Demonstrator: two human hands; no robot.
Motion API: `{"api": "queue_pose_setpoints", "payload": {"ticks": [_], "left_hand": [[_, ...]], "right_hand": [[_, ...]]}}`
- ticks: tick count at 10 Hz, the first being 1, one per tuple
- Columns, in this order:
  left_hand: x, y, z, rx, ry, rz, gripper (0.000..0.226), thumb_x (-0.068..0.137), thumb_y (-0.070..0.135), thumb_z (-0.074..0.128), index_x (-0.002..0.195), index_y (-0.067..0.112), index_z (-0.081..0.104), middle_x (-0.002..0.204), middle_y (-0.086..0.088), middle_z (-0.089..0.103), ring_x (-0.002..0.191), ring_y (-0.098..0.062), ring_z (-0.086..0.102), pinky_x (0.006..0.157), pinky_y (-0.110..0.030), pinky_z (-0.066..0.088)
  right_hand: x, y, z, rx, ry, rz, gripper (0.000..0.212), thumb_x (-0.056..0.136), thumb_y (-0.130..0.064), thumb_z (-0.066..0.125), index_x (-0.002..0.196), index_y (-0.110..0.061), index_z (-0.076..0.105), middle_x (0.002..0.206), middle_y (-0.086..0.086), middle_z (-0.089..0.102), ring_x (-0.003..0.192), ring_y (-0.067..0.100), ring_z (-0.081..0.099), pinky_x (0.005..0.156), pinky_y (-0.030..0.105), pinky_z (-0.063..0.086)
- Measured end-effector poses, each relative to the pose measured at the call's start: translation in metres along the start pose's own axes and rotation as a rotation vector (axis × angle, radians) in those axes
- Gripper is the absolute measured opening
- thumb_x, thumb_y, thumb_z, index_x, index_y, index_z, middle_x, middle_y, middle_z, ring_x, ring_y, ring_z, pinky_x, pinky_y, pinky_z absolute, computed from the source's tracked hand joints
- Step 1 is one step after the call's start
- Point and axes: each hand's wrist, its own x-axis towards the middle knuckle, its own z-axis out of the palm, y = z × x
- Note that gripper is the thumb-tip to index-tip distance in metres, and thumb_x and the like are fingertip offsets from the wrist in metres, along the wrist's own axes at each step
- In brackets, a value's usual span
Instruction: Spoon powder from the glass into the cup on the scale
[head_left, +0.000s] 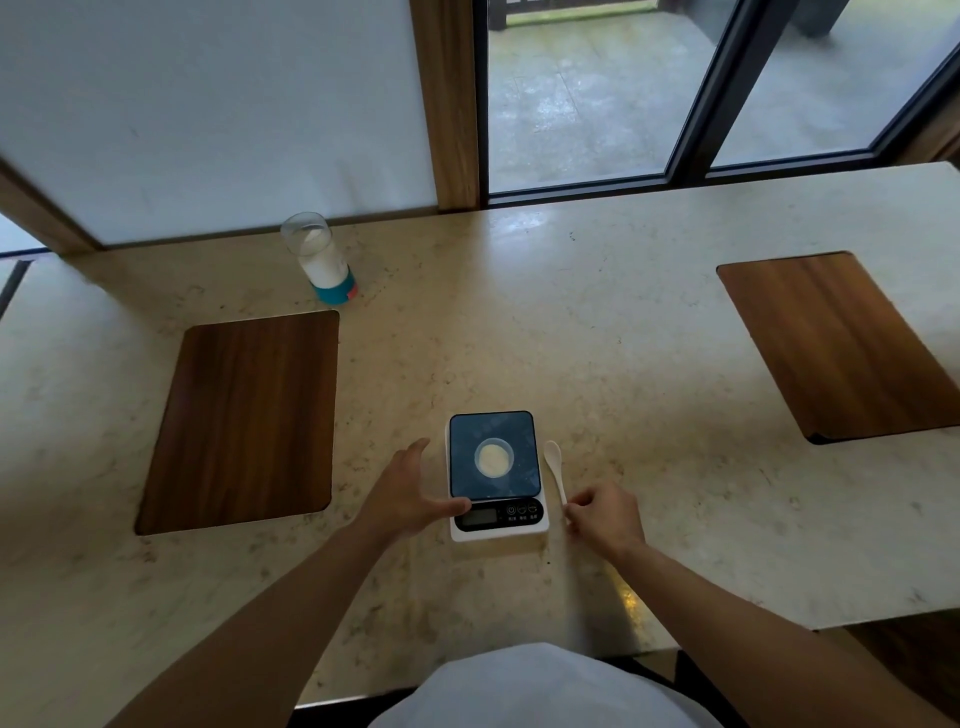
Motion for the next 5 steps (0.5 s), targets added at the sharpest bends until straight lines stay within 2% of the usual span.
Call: {"api": "queue_pose_setpoints", "payload": {"ticks": [2, 4, 5], "left_hand": [[0.000, 0.000, 0.002, 0.015, -0.001, 0.006, 0.127, 0.052, 0.069, 0.082, 0.153, 0.022, 0.023, 0.159, -0.005, 0.032, 0.141, -0.024, 0.036, 0.111, -0.043, 0.035], [0.001, -0.001, -0.001, -0.010, 0.018, 0.014, 0.124, 0.055, 0.069, 0.081, 0.153, 0.022, 0.022, 0.159, -0.006, 0.032, 0.142, -0.025, 0.035, 0.112, -0.044, 0.036], [0.007, 0.000, -0.004, -0.001, 0.072, -0.001, 0.113, 0.066, 0.071, 0.073, 0.153, 0.021, 0.023, 0.159, -0.008, 0.032, 0.141, -0.028, 0.037, 0.111, -0.046, 0.037]], "right_hand": [[0.001, 0.003, 0.003, 0.011, 0.015, -0.005, 0.010, 0.086, -0.018, 0.072, 0.079, -0.017, 0.080, 0.065, -0.009, 0.071, 0.059, 0.005, 0.067, 0.068, 0.029, 0.060], [0.002, 0.001, -0.001, -0.008, 0.051, -0.072, 0.022, 0.089, -0.027, 0.066, 0.072, -0.017, 0.076, 0.065, -0.004, 0.070, 0.061, 0.011, 0.067, 0.068, 0.040, 0.062], [0.011, -0.006, -0.006, -0.034, 0.079, -0.104, 0.024, 0.091, -0.031, 0.063, 0.077, -0.014, 0.075, 0.070, -0.002, 0.071, 0.064, 0.014, 0.067, 0.070, 0.042, 0.061]]}}
